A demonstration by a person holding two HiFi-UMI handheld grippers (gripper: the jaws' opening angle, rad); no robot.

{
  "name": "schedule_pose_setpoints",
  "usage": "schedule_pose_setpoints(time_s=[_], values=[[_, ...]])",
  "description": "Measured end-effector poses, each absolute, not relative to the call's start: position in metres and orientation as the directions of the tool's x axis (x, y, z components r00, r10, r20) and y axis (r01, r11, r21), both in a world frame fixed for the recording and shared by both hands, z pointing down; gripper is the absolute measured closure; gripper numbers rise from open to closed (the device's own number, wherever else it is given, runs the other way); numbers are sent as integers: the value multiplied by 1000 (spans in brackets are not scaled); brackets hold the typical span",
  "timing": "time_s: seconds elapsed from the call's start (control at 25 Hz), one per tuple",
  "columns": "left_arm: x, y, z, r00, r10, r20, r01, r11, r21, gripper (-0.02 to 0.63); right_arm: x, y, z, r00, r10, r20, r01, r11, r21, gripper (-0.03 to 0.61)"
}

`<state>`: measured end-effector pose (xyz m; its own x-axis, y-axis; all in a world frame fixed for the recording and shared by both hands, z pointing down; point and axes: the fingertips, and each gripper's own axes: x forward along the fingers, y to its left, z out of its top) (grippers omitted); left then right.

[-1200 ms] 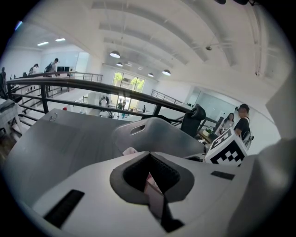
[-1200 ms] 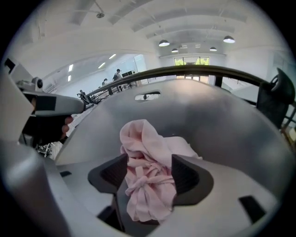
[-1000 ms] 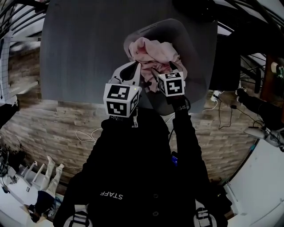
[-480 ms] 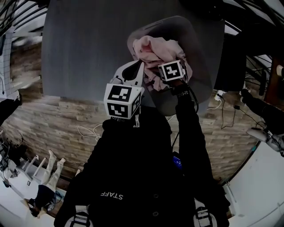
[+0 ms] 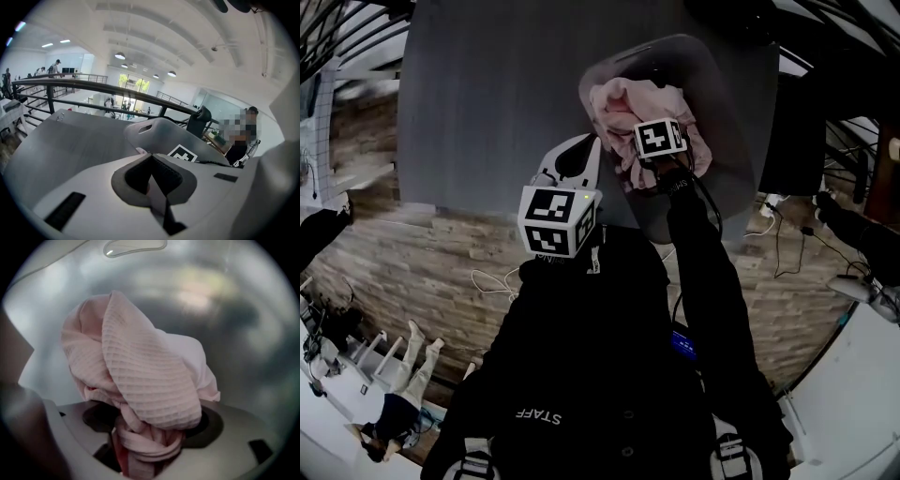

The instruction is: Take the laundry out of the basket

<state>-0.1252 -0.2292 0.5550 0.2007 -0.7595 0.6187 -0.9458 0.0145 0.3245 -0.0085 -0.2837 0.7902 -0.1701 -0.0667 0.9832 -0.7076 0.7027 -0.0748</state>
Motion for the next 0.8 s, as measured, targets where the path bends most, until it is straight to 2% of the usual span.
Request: schedule_pose_setpoints(time_s=[0.12, 0.24, 0.52, 0.8], values=[[-126, -223, 548, 197, -769, 608, -946, 14, 323, 614, -6, -283, 778, -201, -86, 976, -726, 681, -90, 241], [-126, -218, 539, 194, -781, 594, -947, 10, 322, 614, -4, -281, 762, -224, -109, 968, -739, 667, -96, 303], [-130, -210, 519, 182, -810, 557, -948, 6, 319, 614, 0, -283, 704, -307, -194, 932, -771, 624, -125, 324], [-129, -206, 495, 175, -841, 512, -952, -11, 306, 614, 1, -285, 620, -389, -358, 849, -774, 626, -91, 322]])
